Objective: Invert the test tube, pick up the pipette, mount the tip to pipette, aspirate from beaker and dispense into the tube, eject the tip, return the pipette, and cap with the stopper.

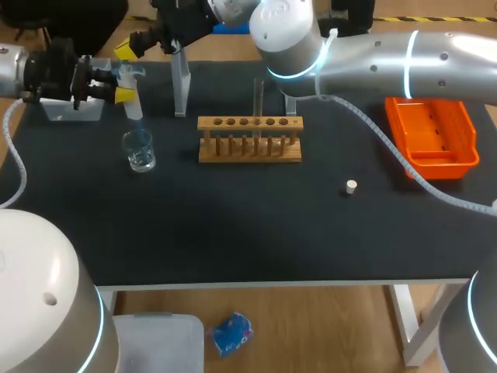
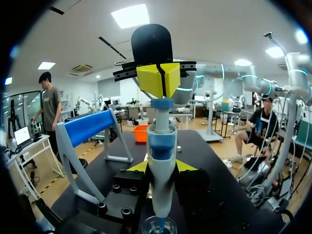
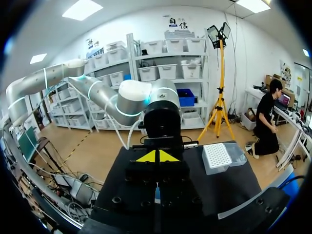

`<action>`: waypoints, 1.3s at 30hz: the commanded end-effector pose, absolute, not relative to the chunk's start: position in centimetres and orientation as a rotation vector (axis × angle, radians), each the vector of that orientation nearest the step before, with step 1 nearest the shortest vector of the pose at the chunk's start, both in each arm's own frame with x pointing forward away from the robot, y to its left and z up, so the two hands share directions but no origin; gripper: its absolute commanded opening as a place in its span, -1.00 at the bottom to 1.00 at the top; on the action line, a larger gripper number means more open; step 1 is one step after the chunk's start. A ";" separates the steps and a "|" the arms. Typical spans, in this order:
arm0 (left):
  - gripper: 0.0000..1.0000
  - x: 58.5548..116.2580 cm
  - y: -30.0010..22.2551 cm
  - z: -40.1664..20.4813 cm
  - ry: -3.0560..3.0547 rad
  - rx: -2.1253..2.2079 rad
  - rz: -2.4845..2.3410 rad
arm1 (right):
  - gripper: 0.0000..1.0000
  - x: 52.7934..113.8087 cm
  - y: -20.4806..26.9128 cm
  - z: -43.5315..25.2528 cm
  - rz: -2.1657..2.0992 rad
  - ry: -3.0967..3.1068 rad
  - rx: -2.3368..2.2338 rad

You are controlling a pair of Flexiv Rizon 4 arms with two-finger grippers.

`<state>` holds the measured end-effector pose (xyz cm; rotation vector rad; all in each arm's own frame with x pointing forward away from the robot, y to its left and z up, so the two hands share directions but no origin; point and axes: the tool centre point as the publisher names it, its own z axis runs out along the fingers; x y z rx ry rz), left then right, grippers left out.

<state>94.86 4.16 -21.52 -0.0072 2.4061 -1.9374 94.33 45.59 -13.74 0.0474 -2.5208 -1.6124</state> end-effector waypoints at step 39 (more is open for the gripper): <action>-1.00 94.9 4.2 -21.3 2.408 -0.006 -1.937 | 1.00 92.0 34.8 -14.7 -1.861 -2.498 0.013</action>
